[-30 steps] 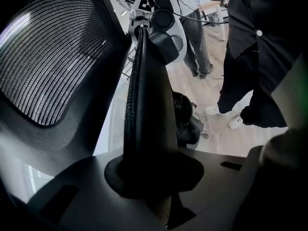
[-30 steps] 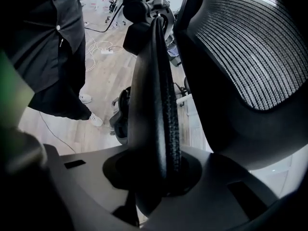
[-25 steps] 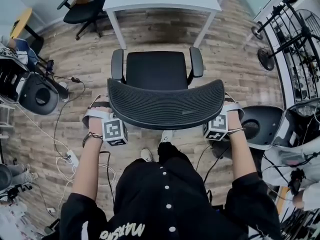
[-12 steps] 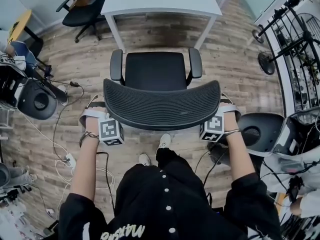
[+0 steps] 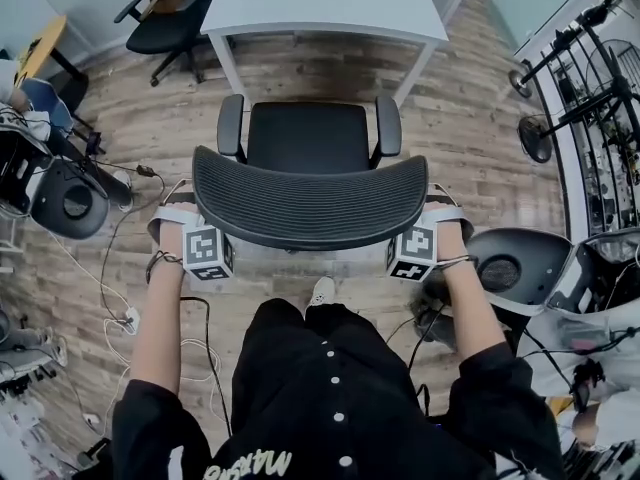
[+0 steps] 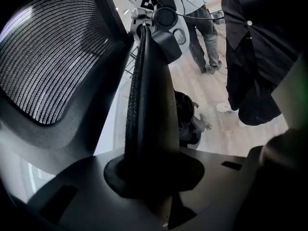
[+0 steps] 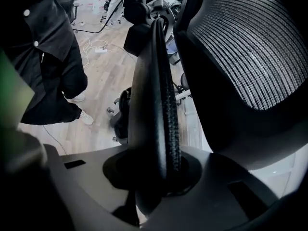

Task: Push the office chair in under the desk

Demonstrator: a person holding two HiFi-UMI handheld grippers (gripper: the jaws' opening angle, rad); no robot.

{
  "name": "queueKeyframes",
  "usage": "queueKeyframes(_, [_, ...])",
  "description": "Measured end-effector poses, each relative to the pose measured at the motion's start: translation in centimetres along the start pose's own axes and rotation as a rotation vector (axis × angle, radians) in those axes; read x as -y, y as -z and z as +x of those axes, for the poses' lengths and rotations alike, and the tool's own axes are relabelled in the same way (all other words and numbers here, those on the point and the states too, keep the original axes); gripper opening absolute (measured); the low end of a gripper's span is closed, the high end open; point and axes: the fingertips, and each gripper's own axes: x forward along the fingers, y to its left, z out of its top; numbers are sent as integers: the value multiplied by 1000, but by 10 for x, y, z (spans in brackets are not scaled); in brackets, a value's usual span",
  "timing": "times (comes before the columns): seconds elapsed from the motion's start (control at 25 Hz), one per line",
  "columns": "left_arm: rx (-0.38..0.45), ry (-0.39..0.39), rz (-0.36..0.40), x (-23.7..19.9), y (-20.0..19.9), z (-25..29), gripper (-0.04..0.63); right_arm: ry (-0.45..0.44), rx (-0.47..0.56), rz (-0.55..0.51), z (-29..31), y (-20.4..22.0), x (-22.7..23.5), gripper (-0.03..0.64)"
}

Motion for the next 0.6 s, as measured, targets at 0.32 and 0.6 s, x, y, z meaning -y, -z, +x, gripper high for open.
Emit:
queueKeyframes(0.32, [11,-9,-2,-28,13,18,101,10,1,8,16,-6,24,92])
queueKeyframes(0.6, [11,-18,0,-52,14,43,103,-2,-2,6,41,3,51,97])
